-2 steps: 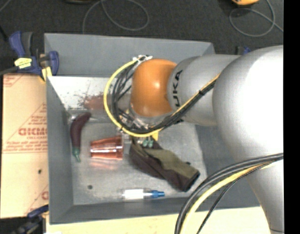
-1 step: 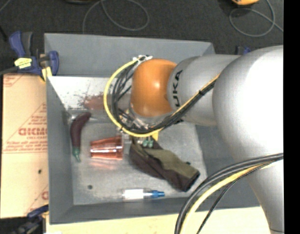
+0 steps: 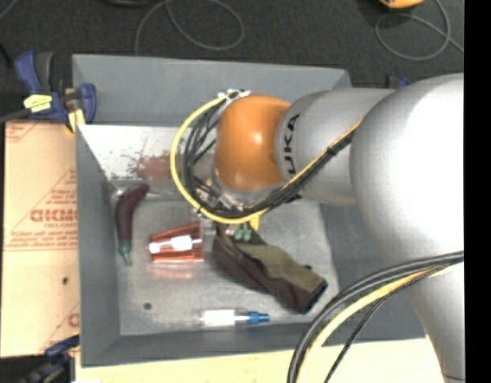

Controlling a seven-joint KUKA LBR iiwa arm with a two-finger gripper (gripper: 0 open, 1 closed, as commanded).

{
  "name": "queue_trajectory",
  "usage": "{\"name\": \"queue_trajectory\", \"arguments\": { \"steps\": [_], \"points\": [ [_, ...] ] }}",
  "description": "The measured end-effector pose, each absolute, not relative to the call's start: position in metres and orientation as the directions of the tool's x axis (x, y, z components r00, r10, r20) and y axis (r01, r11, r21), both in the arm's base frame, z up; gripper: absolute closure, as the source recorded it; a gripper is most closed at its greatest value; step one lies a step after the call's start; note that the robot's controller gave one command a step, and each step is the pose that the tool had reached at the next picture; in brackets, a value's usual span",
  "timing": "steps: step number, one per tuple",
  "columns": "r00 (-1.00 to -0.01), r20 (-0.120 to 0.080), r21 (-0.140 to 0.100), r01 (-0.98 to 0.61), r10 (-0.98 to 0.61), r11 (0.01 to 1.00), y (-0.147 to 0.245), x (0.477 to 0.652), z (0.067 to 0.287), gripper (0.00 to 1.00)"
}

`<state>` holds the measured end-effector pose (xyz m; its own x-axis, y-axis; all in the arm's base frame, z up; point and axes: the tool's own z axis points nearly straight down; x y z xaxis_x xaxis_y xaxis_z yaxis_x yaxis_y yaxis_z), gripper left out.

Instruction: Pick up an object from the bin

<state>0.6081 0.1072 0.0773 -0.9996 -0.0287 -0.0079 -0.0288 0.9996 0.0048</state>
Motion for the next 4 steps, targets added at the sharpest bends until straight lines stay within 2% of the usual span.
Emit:
{"name": "queue_trajectory", "arguments": {
  "steps": [2,3,4],
  "points": [
    [-1.0,-0.008,0.005,-0.028,-0.028,1.0,0.107,0.608,0.091,1.0],
    [-1.0,-0.008,0.005,-0.027,-0.027,1.0,0.107,0.608,0.11,1.0],
    [-1.0,-0.017,0.007,-0.026,-0.026,1.0,0.107,0.61,0.121,1.0]
  ]
}}
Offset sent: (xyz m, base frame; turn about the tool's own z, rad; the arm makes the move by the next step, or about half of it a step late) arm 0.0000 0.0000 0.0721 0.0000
